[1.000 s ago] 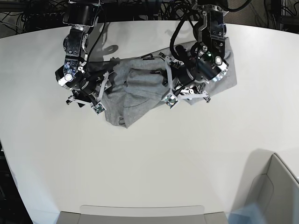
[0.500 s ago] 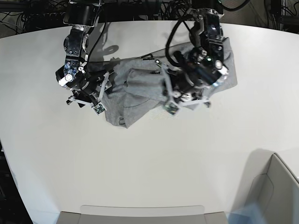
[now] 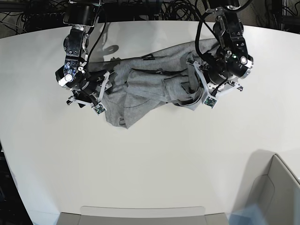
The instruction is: Fold the T-shirt properly
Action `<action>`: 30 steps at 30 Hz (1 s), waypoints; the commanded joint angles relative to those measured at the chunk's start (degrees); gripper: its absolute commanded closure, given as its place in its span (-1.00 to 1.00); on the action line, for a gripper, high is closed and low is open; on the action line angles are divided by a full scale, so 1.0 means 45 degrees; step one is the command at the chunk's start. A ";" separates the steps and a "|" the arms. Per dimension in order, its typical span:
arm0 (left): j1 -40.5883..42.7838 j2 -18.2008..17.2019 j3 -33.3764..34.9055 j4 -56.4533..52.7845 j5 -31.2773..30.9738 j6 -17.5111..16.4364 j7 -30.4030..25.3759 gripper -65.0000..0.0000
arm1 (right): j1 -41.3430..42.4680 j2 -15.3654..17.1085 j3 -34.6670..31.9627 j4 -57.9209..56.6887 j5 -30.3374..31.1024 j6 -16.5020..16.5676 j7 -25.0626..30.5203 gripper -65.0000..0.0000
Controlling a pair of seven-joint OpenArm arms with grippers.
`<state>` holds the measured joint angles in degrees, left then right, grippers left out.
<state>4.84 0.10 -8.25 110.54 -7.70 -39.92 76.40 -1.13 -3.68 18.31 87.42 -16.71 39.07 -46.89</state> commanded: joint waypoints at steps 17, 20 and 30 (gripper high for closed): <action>0.0301 0.0965 0.2429 -0.0155 -0.0134 -0.0017 -0.0695 1.00 | -0.0209 -0.0012 -0.0053 -0.0154 -0.0673 0.0207 -0.0959 -0.04; 0.0282 0.1316 0.3367 -0.0115 -0.0114 -0.0017 -0.0695 1.00 | -0.0209 -0.0051 -0.0053 -0.0154 -0.0673 0.0207 -0.0959 -0.04; 0.0282 0.0945 0.2801 0.1447 -0.0075 0.0071 -0.0538 1.00 | -0.0209 0.0047 0.0045 -0.0154 -0.0673 0.0207 -0.0959 -0.04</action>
<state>6.22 4.62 4.58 116.42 -9.04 -39.90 73.69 -1.15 -3.64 18.48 87.44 -16.69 39.07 -46.63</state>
